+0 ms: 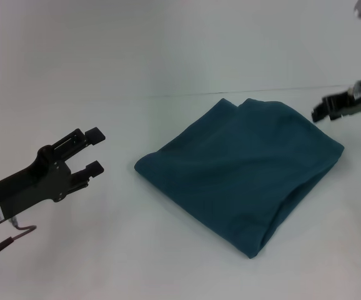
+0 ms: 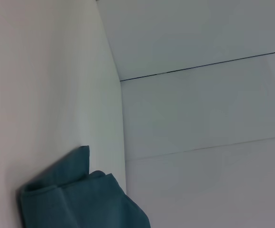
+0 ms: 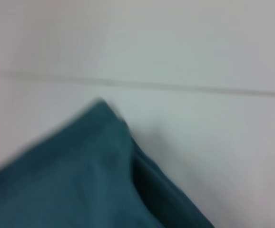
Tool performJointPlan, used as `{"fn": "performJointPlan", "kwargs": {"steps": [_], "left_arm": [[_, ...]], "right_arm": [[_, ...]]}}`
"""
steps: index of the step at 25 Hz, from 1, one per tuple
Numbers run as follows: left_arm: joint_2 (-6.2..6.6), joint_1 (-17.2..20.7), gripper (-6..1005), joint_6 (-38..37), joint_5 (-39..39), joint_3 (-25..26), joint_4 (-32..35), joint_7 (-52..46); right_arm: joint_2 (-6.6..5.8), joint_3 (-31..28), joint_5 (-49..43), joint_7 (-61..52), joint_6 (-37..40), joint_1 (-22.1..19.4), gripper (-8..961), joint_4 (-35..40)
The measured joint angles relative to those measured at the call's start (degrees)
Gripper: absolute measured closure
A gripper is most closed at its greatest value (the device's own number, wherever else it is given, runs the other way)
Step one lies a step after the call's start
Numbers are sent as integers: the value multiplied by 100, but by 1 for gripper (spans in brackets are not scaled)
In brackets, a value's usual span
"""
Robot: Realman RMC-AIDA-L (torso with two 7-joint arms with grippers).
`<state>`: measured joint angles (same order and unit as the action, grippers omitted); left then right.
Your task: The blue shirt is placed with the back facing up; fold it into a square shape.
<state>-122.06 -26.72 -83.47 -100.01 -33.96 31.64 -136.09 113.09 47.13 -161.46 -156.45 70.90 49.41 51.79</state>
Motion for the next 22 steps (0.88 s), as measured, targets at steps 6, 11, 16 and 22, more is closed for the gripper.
{"fn": "performJointPlan", "kwargs": {"steps": [6,11,16,22], "left_arm": [[-2,-9,80,-4,0,4,1,3],[-2,-22,80,-3,0,4,1,17],[-10,-8,80,-3,-1,4,1,28],[-19,-14,80,-1,-1,4,1,37]], "right_arm": [[-139,-74,751,-16,-47,220,635,-356],[-56,-43,765,16,-780,463,429,-1008],[7,15,747,71,-1475,594,428,-1485],[33,34,801,27,-1886,623,427,-1761]]}}
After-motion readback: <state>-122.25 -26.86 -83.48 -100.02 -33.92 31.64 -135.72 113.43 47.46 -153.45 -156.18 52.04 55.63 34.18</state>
